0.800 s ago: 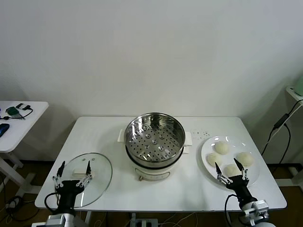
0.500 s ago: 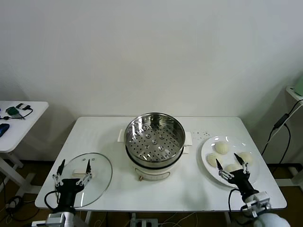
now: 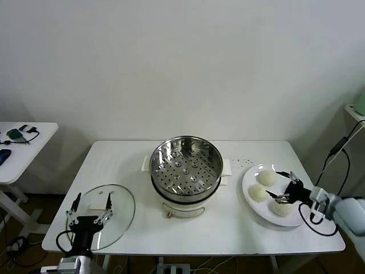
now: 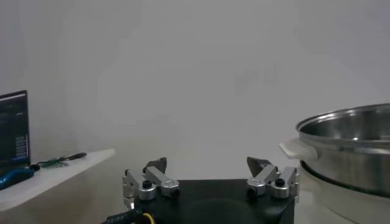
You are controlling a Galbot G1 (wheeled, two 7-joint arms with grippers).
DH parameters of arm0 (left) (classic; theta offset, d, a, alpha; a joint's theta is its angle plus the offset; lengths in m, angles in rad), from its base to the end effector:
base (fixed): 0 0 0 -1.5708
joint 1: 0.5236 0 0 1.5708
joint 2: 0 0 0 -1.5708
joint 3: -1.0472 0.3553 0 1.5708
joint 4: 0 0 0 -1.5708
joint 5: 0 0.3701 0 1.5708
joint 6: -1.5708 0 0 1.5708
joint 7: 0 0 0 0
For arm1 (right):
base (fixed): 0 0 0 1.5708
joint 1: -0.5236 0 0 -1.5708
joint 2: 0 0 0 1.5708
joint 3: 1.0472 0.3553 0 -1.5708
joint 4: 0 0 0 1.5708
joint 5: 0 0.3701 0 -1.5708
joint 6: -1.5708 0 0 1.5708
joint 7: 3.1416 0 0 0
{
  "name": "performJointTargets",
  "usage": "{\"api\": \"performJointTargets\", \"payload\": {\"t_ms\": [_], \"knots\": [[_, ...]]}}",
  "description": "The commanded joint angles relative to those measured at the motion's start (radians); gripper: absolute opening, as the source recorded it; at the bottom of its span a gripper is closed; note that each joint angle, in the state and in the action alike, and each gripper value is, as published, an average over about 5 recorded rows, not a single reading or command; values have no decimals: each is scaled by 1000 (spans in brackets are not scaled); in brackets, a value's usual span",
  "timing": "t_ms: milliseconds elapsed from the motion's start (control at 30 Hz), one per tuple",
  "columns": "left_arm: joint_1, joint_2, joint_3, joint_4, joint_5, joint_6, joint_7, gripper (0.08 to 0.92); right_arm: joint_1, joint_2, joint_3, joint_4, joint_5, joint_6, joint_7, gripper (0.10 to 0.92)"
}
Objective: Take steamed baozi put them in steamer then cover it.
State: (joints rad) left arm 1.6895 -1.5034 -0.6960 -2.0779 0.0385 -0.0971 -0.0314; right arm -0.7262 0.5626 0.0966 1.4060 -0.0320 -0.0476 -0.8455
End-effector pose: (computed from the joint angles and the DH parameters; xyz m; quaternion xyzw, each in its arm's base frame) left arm 0.1525 0.0672 -0.3282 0.0637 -0.9931 -0.0968 0.0157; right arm 0.4257 -0.2712 -0.2271 0.3995 -0.7544 0.4500 0.2622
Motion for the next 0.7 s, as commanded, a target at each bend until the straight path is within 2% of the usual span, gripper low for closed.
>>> {"api": "performJointTargets", "payload": {"t_ms": [33,333,700], "knots": [[-8,11,-1,16,-18,4,-20,823,750,-60,-702,-326,-175,56,-291,823],[-32,19,-10,29,-25,22,-25,823,919,159,-952,-555,-176,79,-299,823],[-41,24,-25,42,-20,43,-41,823,827,339,-901,-733,-212,103,-280,823]]}}
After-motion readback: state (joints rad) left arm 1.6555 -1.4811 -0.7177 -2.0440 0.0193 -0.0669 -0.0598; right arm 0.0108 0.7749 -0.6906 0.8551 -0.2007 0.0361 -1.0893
